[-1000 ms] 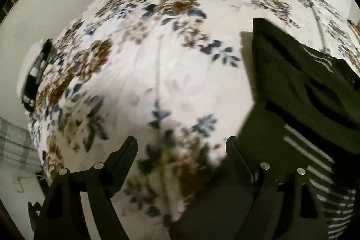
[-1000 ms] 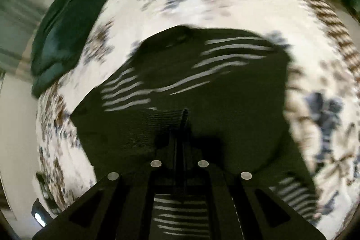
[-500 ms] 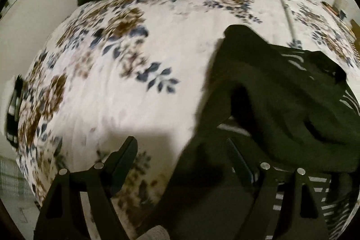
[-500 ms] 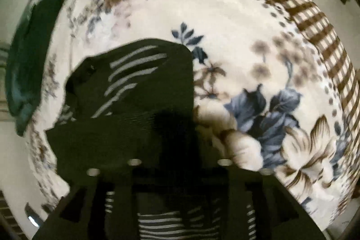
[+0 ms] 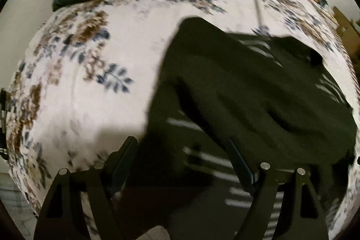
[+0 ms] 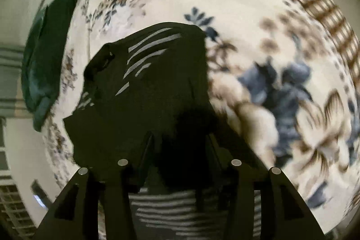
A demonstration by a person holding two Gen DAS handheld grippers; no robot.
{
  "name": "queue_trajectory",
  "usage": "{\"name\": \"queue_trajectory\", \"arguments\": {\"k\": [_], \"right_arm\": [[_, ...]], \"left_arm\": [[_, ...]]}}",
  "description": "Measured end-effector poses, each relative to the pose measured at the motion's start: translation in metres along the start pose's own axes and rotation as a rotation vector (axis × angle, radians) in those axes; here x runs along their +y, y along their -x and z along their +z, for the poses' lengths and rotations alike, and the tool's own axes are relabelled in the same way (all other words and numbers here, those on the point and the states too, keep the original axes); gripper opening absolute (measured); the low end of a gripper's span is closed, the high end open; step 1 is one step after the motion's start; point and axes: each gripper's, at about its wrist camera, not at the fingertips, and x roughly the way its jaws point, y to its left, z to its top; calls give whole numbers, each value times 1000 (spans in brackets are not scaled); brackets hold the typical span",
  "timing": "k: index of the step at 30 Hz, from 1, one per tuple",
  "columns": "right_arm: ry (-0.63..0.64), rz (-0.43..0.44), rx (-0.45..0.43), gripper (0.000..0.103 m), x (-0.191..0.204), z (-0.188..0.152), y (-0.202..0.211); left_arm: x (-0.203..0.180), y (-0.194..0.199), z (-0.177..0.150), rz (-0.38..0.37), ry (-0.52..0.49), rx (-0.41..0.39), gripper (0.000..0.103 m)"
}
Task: Fold small clothes
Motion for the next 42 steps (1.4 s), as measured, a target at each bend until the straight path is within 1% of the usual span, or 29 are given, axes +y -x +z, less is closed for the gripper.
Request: {"name": "queue_trajectory", "arguments": {"k": [2,4,6,8,10,13,14,15,17,19,20,21,22,23,24,25,28,31,33,34,35,37,40,42], "right_arm": [[-29,0,-5,49,-14,-13,10],[-43,-28,-23,49,-29,-26,19],[-65,-72,-40,49,-48,-36,25],[-96,-118,-49,49,-70,-44,27],[-112,-169,-67,49,-84,-48,31],[-135,-218,-103,49,-106,-55,42],[-140,-224,-108,49,-112,-55,44],[-146,-234,-114,49,-119,-57,47],[-154,-247,-121,49,-129,-61,52],[-160,-258,-122,49,-138,-65,56],[-160,-267,-118,49,-143,-67,57],[-159,-276,-114,49,-148,-68,57],[-160,-282,-111,49,-152,-70,57],[-161,-283,-109,49,-154,-71,57],[-161,-281,-107,49,-158,-73,57],[-162,-281,-105,49,-160,-74,57],[-165,-270,-101,49,-165,-78,57],[-164,-257,-98,49,-165,-81,58],[-154,-248,-99,49,-161,-81,60],[-145,-244,-101,49,-158,-81,62],[-134,-238,-103,49,-155,-79,64],[-107,-225,-107,49,-145,-76,67],[-53,-210,-113,49,-126,-69,68],[-16,-198,-112,49,-111,-64,65]], "left_arm": [[-16,1,-9,-32,-17,31,80],[-38,4,-16,-85,-40,63,80],[-73,13,-18,-165,-76,74,80],[-115,24,-18,-238,-151,70,80],[-163,33,-20,-276,-256,59,80],[-221,41,-29,-285,-398,23,80],[-246,41,-36,-276,-464,14,80],[-258,41,-40,-266,-499,7,80],[-295,34,-53,-213,-605,-13,80],[-318,23,-61,-170,-671,-19,80],[-325,18,-63,-152,-698,-22,78],[-330,15,-65,-149,-717,-23,58],[-331,13,-65,-137,-727,-28,29],[-331,13,-63,-140,-722,-38,18],[-328,17,-62,-163,-703,-43,9],[-319,21,-57,-199,-668,-52,6],[-292,37,-48,-291,-573,-78,5],[-250,58,-33,-368,-439,-95,5],[-223,69,-25,-395,-367,-102,5],[-204,75,-20,-403,-322,-106,4],[-193,78,-16,-401,-292,-109,4],[-156,83,-7,-394,-216,-110,4],[-90,88,1,-365,-81,-104,4],[-57,90,2,-356,-14,-94,4]]}}
